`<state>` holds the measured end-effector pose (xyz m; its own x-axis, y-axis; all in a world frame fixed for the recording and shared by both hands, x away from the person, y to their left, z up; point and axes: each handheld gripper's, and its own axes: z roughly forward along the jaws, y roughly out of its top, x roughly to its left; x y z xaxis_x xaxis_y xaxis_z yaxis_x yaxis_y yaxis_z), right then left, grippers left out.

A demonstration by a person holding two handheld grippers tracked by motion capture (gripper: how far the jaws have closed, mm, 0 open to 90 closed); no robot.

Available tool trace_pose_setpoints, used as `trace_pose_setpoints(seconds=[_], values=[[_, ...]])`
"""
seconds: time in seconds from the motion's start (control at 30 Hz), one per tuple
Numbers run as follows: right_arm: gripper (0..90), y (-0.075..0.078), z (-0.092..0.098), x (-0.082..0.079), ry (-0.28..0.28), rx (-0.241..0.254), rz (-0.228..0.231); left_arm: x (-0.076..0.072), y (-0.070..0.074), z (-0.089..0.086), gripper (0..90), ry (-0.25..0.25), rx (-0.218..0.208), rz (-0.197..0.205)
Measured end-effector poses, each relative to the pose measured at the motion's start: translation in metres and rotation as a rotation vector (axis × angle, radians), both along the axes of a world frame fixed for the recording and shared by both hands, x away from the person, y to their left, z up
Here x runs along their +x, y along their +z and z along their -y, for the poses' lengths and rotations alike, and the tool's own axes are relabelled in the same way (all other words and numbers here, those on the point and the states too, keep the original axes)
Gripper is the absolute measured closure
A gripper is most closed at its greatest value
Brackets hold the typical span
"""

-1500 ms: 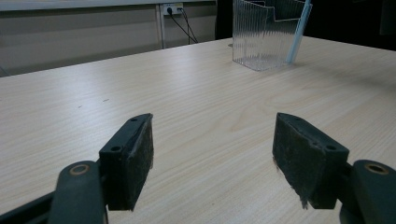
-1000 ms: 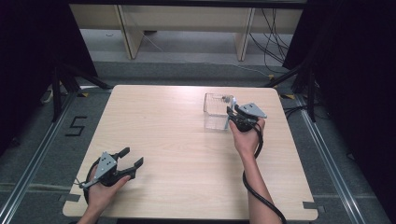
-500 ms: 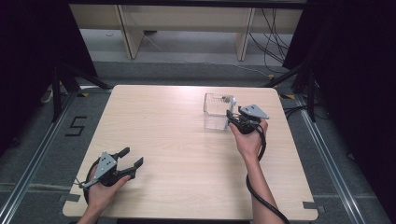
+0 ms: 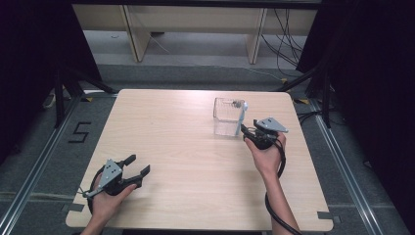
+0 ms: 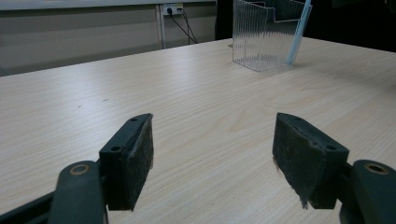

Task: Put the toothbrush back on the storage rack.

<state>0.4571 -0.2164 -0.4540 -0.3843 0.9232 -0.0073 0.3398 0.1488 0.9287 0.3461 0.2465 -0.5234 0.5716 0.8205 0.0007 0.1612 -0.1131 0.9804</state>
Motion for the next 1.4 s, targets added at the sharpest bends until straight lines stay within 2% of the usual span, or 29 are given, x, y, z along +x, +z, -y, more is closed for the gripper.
trace_pose_setpoints(seconds=[0.03, 0.07, 0.1, 0.17, 0.23, 0.3, 0.33, 0.43, 0.47, 0.53, 0.57, 0.63, 0.67, 0.7, 0.77, 0.8, 0.83, 0.9, 0.93, 0.97, 1.0, 1.03, 1.07, 1.17, 1.2, 1.23, 1.33, 1.37, 1.4], values=[[45.6, -0.001, 0.001, -0.002, 0.004, -0.007, -0.004, 0.0, 0.0, 0.0, 28.9, 0.001, -0.001, 0.0], [45.7, -0.004, 0.0, -0.006, -0.012, 0.017, -0.016, 0.0, 0.0, 0.0, 28.9, 0.001, -0.001, 0.0], [45.7, -0.005, 0.003, -0.007, 0.005, 0.011, -0.016, 0.0, 0.0, 0.0, 28.9, 0.001, 0.0, 0.0], [45.8, -0.008, 0.006, -0.012, -0.006, -0.005, -0.037, 0.0, 0.0, 0.0, 28.9, 0.001, 0.0, 0.0], [46.0, -0.011, 0.007, -0.018, -0.012, 0.01, -0.041, 0.0, 0.0, 0.0, 28.9, 0.001, 0.0, 0.0], [46.1, -0.013, 0.012, -0.023, -0.008, -0.006, -0.026, 0.0, 0.0, 0.001, 28.9, 0.001, 0.0, -0.001], [46.1, -0.013, 0.012, -0.025, -0.013, 0.01, -0.043, 0.0, 0.0, 0.001, 28.9, 0.001, -0.001, -0.002], [46.2, -0.017, 0.017, -0.032, 0.0, -0.005, -0.035, 0.0, 0.0, 0.0, 28.9, 0.002, -0.001, -0.001], [46.2, -0.017, 0.018, -0.034, 0.008, 0.004, -0.051, 0.0, 0.0, 0.0, 29.0, 0.002, -0.002, -0.001], [46.1, -0.021, 0.019, -0.038, -0.01, 0.009, -0.039, 0.0, 0.0, 0.0, 29.0, 0.002, -0.001, -0.001], [46.1, -0.021, 0.019, -0.042, -0.02, 0.013, -0.058, 0.0, 0.0, 0.0, 28.9, 0.002, -0.003, -0.002], [46.0, -0.024, 0.02, -0.046, -0.021, 0.006, -0.05, 0.0, 0.0, 0.0, 29.0, 0.003, -0.004, -0.004], [46.1, -0.024, 0.022, -0.048, 0.0, 0.012, -0.061, 0.0, 0.0, 0.0, 28.9, 0.003, -0.004, -0.003], [46.1, -0.025, 0.021, -0.051, -0.02, 0.018, -0.064, 0.0, 0.0, 0.0, 28.9, 0.003, -0.004, -0.003], [46.2, -0.028, 0.023, -0.055, -0.011, -0.008, -0.051, 0.0, 0.0, 0.0, 28.9, 0.003, -0.003, -0.003], [46.2, -0.029, 0.023, -0.057, -0.002, 0.006, -0.056, 0.0, 0.0, 0.0, 29.0, 0.002, -0.003, -0.003], [46.2, -0.029, 0.024, -0.061, -0.004, -0.012, -0.069, 0.0, 0.0, 0.0, 29.0, 0.003, -0.004, -0.004], [46.2, -0.031, 0.023, -0.066, -0.013, 0.01, -0.074, 0.0, 0.0, 0.0, 28.9, 0.003, -0.008, -0.005], [46.3, -0.032, 0.025, -0.066, 0.005, -0.005, -0.064, 0.0, 0.0, 0.0, 28.9, 0.003, -0.01, -0.005], [46.2, -0.033, 0.022, -0.072, -0.023, 0.025, -0.09, 0.0, 0.0, 0.0, 28.9, 0.003, -0.01, -0.004], [46.2, -0.033, 0.025, -0.07, -0.004, -0.016, -0.06, 0.0, 0.0, 0.0, 28.9, 0.003, -0.01, -0.004], [46.2, -0.034, 0.026, -0.073, -0.002, -0.034, -0.057, 0.001, -0.001, 0.0, 28.9, -0.001, -0.017, 0.006], [46.2, -0.034, 0.025, -0.075, -0.001, -0.019, -0.073, 0.0, 0.0, 0.0, 28.9, 0.003, -0.006, -0.003], [46.1, -0.038, 0.026, -0.082, -0.002, -0.015, -0.058, 0.0, 0.0, 0.0, 28.9, 0.003, -0.007, -0.002], [46.1, -0.039, 0.027, -0.083, 0.028, -0.026, -0.068, 0.0, 0.0, 0.0, 29.0, 0.003, -0.006, -0.002], [46.2, -0.04, 0.025, -0.088, -0.003, -0.005, -0.072, 0.0, 0.0, 0.0, 28.9, 0.004, -0.006, -0.002], [46.2, -0.044, 0.027, -0.092, 0.021, -0.026, -0.045, 0.0, 0.0, 0.0, 28.9, 0.004, -0.004, -0.001], [46.2, -0.045, 0.026, -0.097, -0.005, -0.021, -0.049, 0.0, 0.0, 0.0, 28.9, 0.005, -0.004, -0.002], [46.2, -0.048, 0.025, -0.098, 0.008, 0.002, -0.046, 0.0, 0.0, 0.0, 29.0, 0.005, -0.004, -0.001]])
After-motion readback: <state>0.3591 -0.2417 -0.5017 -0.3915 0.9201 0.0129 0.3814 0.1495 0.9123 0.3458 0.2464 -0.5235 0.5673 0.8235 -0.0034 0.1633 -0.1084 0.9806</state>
